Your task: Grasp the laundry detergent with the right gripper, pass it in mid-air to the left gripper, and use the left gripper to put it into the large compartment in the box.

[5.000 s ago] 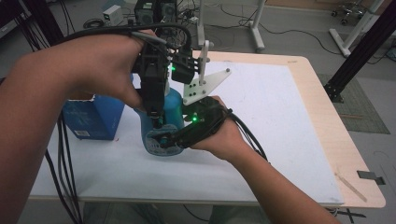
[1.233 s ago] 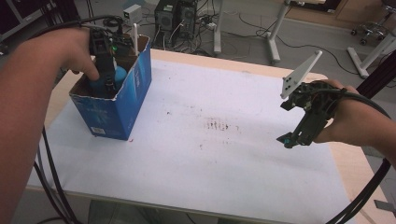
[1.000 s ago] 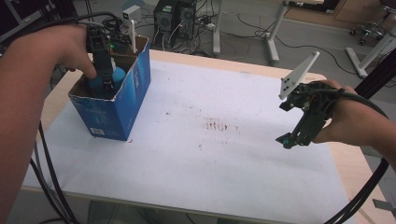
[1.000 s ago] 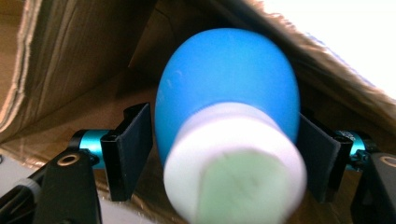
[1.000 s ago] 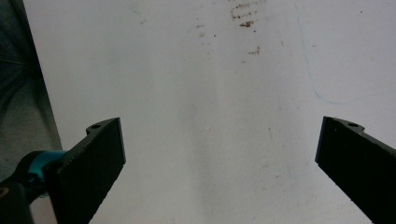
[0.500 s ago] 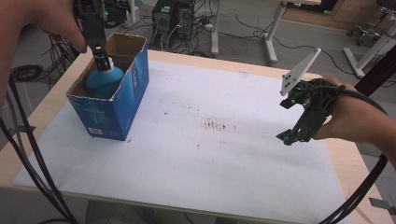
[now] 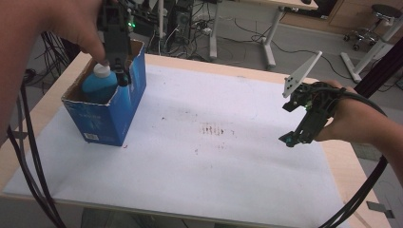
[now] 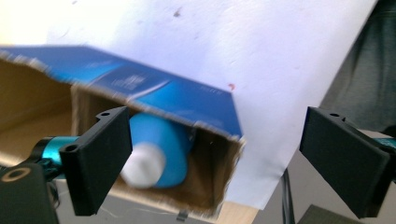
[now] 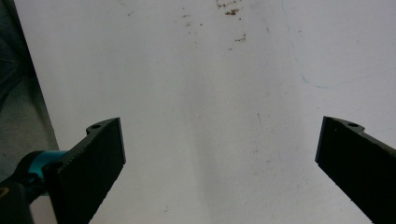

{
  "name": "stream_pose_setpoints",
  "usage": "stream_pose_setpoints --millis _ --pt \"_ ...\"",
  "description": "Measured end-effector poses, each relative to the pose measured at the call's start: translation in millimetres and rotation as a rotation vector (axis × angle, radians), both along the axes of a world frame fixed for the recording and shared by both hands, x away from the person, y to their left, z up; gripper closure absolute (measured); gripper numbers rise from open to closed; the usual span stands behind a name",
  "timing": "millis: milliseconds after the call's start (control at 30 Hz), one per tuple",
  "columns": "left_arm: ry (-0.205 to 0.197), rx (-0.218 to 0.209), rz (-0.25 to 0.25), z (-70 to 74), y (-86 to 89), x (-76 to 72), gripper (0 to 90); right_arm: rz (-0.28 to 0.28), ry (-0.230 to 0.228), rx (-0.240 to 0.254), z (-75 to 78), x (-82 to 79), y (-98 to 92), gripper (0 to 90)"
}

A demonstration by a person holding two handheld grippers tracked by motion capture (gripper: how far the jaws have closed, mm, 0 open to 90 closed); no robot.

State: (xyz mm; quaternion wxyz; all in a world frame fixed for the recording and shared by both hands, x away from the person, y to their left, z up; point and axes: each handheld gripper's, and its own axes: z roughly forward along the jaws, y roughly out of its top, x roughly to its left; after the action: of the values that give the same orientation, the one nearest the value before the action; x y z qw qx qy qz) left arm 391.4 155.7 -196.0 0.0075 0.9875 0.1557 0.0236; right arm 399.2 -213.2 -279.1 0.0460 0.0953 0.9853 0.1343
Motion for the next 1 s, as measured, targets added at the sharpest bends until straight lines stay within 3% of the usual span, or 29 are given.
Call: stream_pose_setpoints --millis 167,233,367,633,1000 --pt "0.030 0.015 -0.057 -11.2 -17.0 0.9 3.0 0.007 0.008 -0.021 -2.4 3.5 -0.3 0.6" --pt "0.041 0.027 -0.109 -19.0 -28.5 2.0 2.7 0.013 0.008 -0.042 -2.3 6.1 1.4 0.6" --pt "0.039 0.030 -0.142 -24.9 -41.9 3.8 1.6 0.032 -0.005 -0.097 -0.9 8.8 5.3 0.6" --pt "0.039 0.024 -0.169 -30.7 -58.1 8.0 1.6 0.073 0.002 -0.130 5.5 12.7 14.3 0.6" --pt "0.042 0.016 -0.172 -33.1 -59.9 12.3 1.6 0.085 0.004 -0.133 5.3 11.1 13.7 0.6"
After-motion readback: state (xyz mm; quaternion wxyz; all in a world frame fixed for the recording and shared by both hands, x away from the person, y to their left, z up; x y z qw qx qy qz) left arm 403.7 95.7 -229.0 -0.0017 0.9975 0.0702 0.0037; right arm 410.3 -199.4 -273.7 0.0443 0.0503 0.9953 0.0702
